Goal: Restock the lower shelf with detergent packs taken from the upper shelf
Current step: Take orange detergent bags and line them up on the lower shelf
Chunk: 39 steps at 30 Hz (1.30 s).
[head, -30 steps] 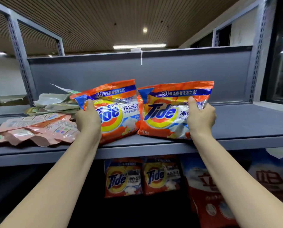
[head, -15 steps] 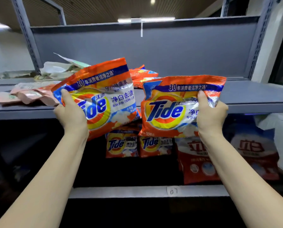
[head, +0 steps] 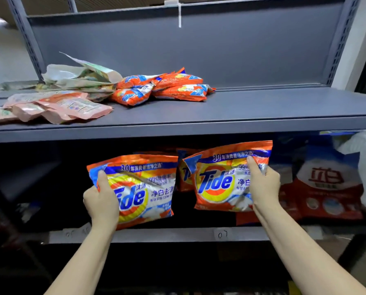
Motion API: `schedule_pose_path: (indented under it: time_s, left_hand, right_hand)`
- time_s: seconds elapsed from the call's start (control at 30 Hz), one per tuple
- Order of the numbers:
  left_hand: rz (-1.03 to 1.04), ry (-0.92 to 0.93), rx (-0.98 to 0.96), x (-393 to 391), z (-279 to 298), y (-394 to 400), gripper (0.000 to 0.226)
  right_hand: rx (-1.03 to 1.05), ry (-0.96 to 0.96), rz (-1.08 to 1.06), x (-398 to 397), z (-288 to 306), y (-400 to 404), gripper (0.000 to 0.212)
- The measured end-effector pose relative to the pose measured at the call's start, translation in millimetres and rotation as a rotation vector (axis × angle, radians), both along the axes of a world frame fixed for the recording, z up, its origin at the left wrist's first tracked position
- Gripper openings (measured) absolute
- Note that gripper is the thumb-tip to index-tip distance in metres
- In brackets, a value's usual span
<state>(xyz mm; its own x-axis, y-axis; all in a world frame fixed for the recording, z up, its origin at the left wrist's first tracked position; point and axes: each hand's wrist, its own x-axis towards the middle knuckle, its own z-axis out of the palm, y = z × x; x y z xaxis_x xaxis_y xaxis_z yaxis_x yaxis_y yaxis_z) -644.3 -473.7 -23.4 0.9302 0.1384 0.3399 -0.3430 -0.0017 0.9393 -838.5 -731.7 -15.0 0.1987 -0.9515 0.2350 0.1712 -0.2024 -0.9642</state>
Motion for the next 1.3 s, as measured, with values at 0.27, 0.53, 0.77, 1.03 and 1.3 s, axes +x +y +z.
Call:
schedule_pose_path:
  time_s: [0.27, 0.53, 0.77, 1.03, 1.3]
  left_hand:
    - [0.011, 0.146, 0.063, 45, -46, -16, 0.047]
    - [-0.052, 0.209, 0.013, 116, -91, -56, 0.034]
    - [-0.091, 0.226, -0.026, 142, -120, -94, 0.032]
    - [-0.006, 0.216, 0.009, 183, -133, -135, 0.056]
    - [0.218, 0.177, 0.353, 177, -138, -134, 0.060]
  right_hand:
    - [0.177, 0.137, -0.001, 43, -46, -22, 0.025]
    - [0.154, 0.134, 0.139, 106, -82, -37, 0.012]
    - [0.232, 0.113, 0.006, 152, -114, -67, 0.018]
    - [0.019, 0.201, -0.144, 184, -130, -81, 0.009]
    - [-0.101, 0.376, -0.028, 184, -126, -80, 0.060]
